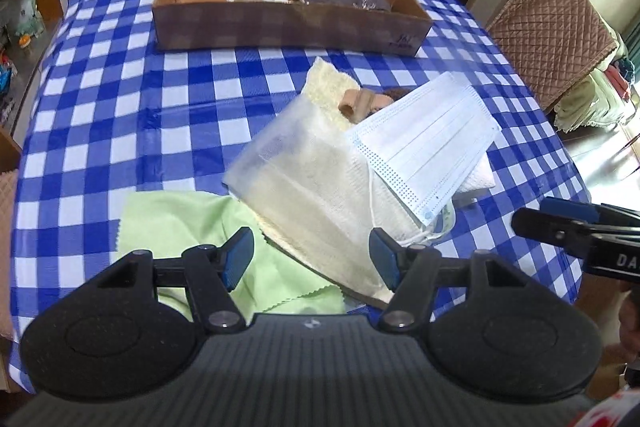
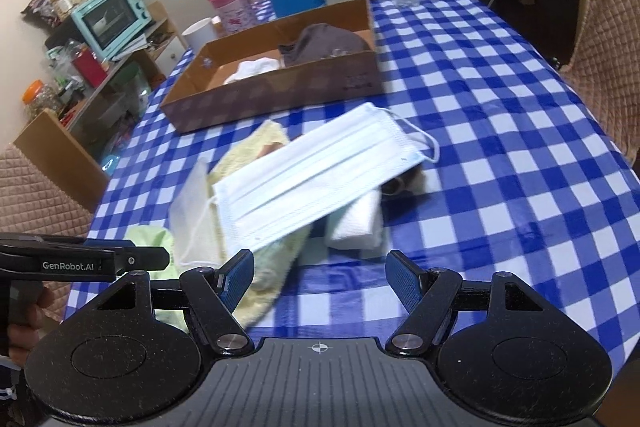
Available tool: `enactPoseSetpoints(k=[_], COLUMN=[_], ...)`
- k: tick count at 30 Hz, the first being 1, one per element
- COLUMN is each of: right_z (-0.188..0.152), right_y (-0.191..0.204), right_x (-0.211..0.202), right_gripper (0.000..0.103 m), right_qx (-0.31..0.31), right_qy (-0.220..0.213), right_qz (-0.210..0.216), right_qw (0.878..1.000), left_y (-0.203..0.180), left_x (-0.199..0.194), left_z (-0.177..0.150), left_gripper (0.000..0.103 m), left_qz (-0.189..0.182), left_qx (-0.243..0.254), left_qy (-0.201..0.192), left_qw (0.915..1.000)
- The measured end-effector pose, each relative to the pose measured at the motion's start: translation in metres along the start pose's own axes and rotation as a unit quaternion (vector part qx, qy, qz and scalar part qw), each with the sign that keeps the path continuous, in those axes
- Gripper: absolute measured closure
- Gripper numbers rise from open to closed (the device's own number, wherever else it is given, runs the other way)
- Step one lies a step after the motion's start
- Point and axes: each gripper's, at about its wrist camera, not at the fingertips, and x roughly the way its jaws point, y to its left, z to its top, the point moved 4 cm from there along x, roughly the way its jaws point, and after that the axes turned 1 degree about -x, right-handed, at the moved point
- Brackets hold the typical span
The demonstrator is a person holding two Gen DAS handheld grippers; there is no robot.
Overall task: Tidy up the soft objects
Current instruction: 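Close the left tool on the clear plastic bag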
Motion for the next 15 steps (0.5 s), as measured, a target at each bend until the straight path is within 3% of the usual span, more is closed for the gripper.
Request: enactPoseSetpoints(k=[12,15], right_z=[0.005,0.005], right_y=[-0.026,-0.03], right_x=[0.001,0.002], right_gripper=[0.03,0.03], right_qx=[0.018,0.021], right_qy=[0.005,0.007], right_qz=[0.004,0.005], right_qw=[1.0,1.0], left_y=[-0.018,-0.02], left_x=[0.035,0.035], left_z=[0.007,0.011], left_gripper=[0.041,0.037], left_qz=[-0.023,-0.036], left_qx=[-0.036,-0.049], left_qy=[0.022,0.016], left_qw=[0.9988,0.998])
